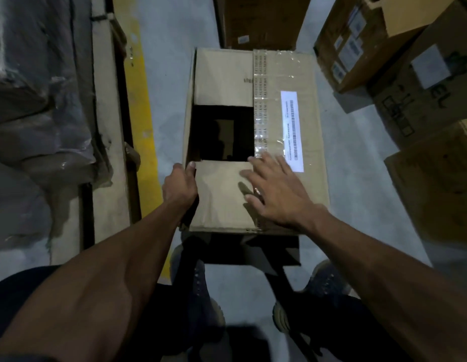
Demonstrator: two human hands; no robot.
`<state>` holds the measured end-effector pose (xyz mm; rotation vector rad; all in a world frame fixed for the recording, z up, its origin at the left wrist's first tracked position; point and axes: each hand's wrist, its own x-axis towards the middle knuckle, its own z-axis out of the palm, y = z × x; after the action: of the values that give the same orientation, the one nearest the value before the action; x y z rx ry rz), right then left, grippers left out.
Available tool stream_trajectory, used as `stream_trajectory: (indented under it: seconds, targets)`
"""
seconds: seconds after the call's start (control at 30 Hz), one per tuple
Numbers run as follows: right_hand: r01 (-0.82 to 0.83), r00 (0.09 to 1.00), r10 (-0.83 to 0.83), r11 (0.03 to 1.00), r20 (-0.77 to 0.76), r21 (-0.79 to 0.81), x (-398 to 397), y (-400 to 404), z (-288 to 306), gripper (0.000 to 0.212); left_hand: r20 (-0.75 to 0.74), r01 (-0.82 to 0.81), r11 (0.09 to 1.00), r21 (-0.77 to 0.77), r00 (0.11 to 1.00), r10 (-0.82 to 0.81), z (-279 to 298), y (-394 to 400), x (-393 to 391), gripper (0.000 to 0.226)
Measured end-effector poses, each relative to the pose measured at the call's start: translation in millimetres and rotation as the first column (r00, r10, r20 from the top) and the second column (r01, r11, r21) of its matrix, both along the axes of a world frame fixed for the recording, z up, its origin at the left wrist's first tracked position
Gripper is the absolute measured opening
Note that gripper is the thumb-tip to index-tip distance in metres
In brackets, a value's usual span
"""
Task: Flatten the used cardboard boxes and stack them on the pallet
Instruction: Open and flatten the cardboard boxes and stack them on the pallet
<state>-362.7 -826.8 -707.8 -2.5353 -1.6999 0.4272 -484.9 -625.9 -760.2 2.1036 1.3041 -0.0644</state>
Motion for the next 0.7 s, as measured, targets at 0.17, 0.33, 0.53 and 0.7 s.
stream_trajectory:
  seconds: [0.17, 0.33, 0.53, 0.7]
  targets:
    - [-0.292, 0.949, 0.295, 0.955, 0.107, -0.048, 18.5, 18.4, -1.0, 0.045, -0.013, -0.030, 1.000, -0.006, 0.999, 0.030, -3.4, 2.1, 0.7, 0.050]
    - [-0.409, 0.880, 0.413, 0.910, 0.237, -0.066, 31.4, 21.0, 40.0, 0.045, -0.010, -0.035, 0.999, -0.016, 0.999, 0.034, -2.5, 1.7, 0.2, 0.051]
    - [-0.381, 0.874, 0.415, 0.908, 0.252, -0.174, 48.1, -2.7, 98.5, 0.039, 0.048, -0.022, 0.996, -0.090, 0.998, 0.026, 5.9, -5.1, -8.1, 0.058]
    - [-0.149, 0.883, 0.282, 0.926, 0.374, -0.348, 58.5, -30.5, 134.0, 0.023, 0.056, -0.086, 0.972, -0.217, 0.993, 0.100, 18.5, -20.5, -10.1, 0.062]
